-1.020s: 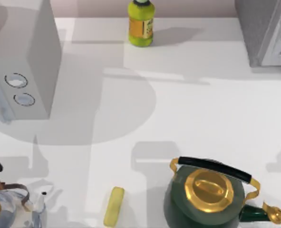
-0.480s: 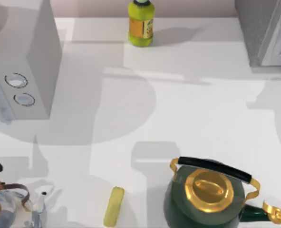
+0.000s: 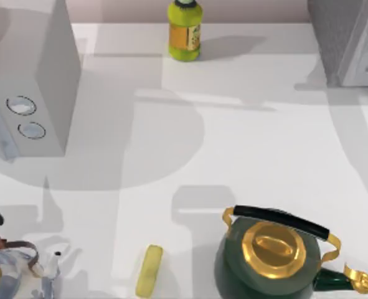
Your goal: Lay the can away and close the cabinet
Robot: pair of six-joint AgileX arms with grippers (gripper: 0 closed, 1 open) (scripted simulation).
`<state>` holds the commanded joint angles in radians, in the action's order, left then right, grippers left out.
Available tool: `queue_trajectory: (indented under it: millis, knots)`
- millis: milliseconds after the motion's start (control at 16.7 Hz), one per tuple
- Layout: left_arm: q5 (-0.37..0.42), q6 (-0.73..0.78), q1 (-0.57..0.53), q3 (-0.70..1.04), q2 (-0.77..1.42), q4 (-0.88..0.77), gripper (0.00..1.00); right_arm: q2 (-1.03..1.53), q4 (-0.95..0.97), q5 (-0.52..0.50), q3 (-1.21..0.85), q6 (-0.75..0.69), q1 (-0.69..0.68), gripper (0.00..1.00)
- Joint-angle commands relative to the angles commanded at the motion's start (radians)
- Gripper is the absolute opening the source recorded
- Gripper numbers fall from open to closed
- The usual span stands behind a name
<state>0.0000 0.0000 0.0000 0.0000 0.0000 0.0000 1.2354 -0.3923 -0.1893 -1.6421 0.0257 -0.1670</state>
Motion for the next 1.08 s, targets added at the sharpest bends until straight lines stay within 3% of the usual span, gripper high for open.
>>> queue_trajectory:
  millis: [660,1080]
  knots:
    - [0.000,0.000,0.000,0.000,0.000,0.000,1.00,0.123,-0.044,-0.001,-0.133,-0.012,-0.015,0.00]
    - [0.000,0.000,0.000,0.000,0.000,0.000,1.00,0.440,-0.141,0.038,-0.568,-0.024,0.006,0.00]
